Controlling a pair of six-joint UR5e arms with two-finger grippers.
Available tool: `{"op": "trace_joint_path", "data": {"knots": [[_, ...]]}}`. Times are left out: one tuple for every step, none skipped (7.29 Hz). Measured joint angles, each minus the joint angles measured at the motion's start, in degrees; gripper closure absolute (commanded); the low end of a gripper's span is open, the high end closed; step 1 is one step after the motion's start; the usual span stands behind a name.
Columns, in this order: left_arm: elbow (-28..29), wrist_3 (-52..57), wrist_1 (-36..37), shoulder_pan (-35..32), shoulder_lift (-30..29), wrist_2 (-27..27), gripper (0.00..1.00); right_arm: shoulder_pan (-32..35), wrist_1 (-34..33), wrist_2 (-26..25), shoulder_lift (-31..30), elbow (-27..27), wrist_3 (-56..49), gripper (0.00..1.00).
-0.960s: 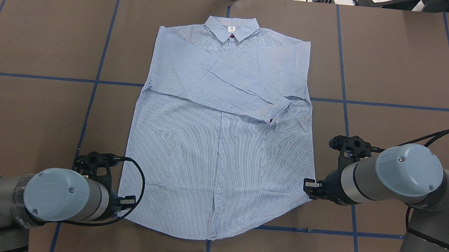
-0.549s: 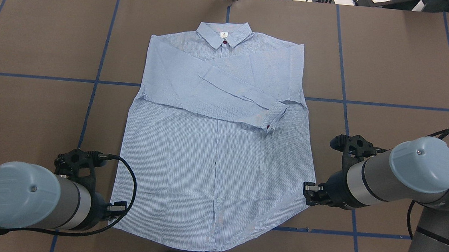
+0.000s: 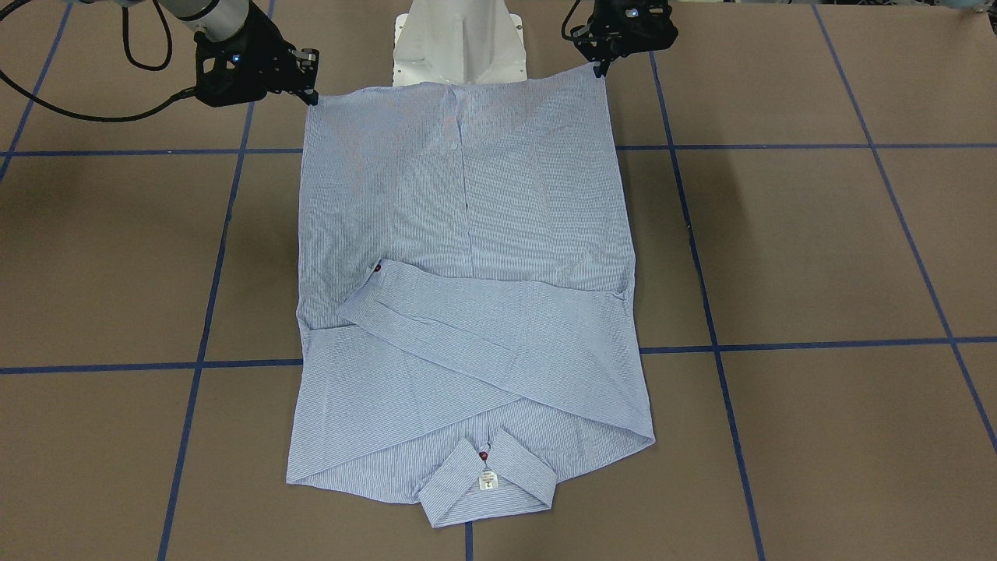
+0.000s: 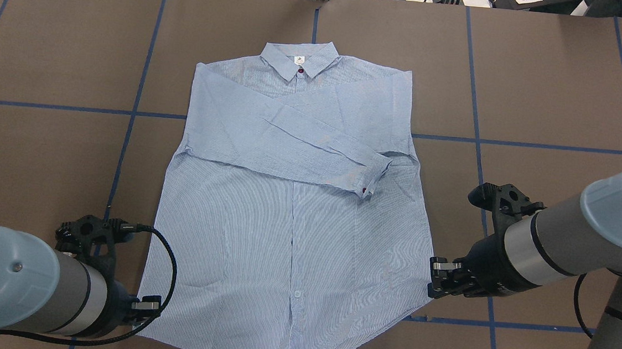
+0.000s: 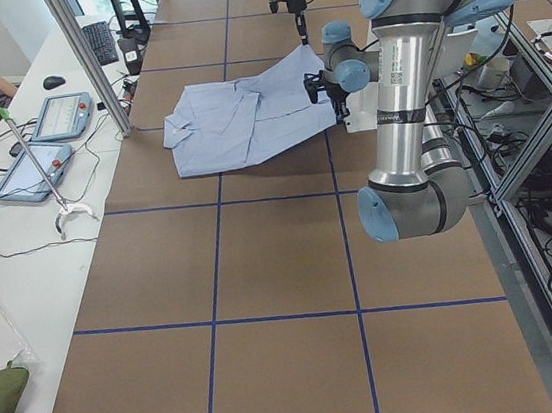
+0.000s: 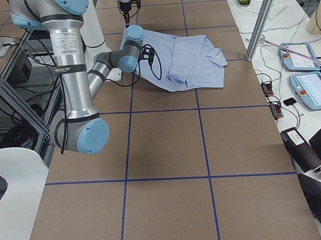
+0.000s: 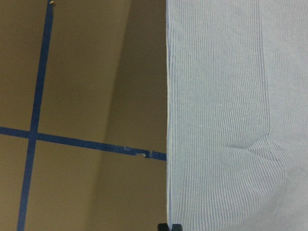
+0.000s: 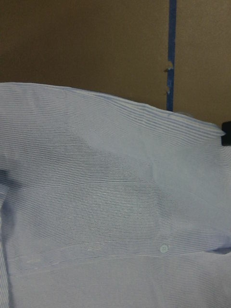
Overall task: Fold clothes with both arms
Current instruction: 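Lift the hem with both grippers and carry it toward the collar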
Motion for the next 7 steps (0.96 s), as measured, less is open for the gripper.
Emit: {"op": "trace_joint_path", "data": {"knots": [[-1.3,0.0,1.4,0.4,0.0,-0.5,1.0,1.2,1.1,2.6,-0.5,0.4,0.0,1.0],[-2.8,0.0,2.8,0.8,-0.1,-1.2,1.0,1.8,2.4,4.5,-1.2,0.6,0.0,1.0],[-3.7,-0.1,3.6,1.5,-0.3,-2.2,1.0,2.0,3.1,6.0,-1.6,0.7,0.0,1.0],[-4.2,-0.1,4.0,2.9,-0.6,-2.7,1.0,2.0,3.4,7.8,-1.8,0.7,0.0,1.0],[-4.6,-0.1,4.2,5.0,-0.8,-2.9,1.0,1.9,3.6,10.0,-1.8,0.7,-0.1,1.0],[-4.8,-0.1,4.2,6.8,-0.9,-3.0,1.0,1.6,3.8,12.5,-2.0,0.6,-0.1,1.0],[-5.1,-0.2,4.3,8.1,-0.9,-3.0,1.0,1.1,3.9,14.4,-2.2,0.5,0.0,1.0]]}}
